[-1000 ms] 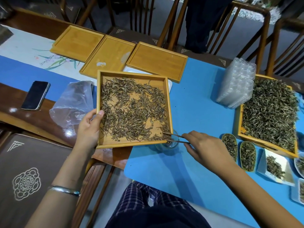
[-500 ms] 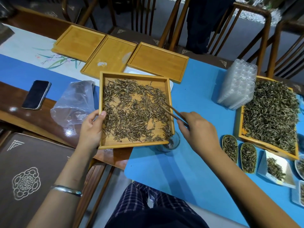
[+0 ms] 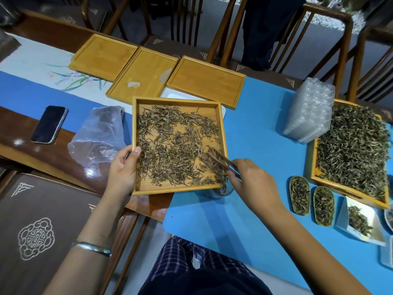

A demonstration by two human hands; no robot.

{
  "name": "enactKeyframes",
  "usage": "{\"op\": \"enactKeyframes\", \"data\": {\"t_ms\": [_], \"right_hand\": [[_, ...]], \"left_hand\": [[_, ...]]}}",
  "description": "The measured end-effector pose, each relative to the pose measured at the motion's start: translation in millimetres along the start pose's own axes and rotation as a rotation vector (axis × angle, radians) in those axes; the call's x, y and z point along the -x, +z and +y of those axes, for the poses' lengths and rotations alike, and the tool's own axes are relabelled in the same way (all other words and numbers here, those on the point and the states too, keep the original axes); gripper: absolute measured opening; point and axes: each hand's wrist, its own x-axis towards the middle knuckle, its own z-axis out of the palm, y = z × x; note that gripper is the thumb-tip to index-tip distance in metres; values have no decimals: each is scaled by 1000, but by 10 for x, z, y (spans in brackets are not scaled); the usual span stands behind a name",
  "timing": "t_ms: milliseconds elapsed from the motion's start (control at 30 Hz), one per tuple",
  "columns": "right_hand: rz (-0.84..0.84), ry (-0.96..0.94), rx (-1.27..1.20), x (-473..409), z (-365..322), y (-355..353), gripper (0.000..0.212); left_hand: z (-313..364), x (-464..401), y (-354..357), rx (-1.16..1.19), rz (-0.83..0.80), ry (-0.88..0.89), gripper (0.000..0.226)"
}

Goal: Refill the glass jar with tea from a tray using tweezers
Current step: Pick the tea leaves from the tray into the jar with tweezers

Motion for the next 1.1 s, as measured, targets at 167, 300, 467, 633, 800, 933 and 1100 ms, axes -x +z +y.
{"op": "enactKeyframes", "data": {"t_ms": [167,300,467,633,800,933,1100], "right_hand": [[-22,-16,-33,220,99,-20,23],[-63,-31,2,324,139,-6,23],[-112,-21,0,404,188,-26,25],[-136,-19,13,490,241,-111,26],[-64,-50,-53,415,58,-196,25],[-27,-165,-130,199,-256,-189,27],[-42,-311,-150,-84,-587,-70,29]], "left_hand": [[-3,5,10,26,6,-17,15],[1,9,0,40,12,-43,14],[-20,-5,-21,42,13,-33,14],[-15,-12,-14,43,9,-25,14],[0,-14,-7,38,3,-16,23],[-2,-6,-6,24,0,-4,20],[3,-8,-3,44,-18,3,25]]}}
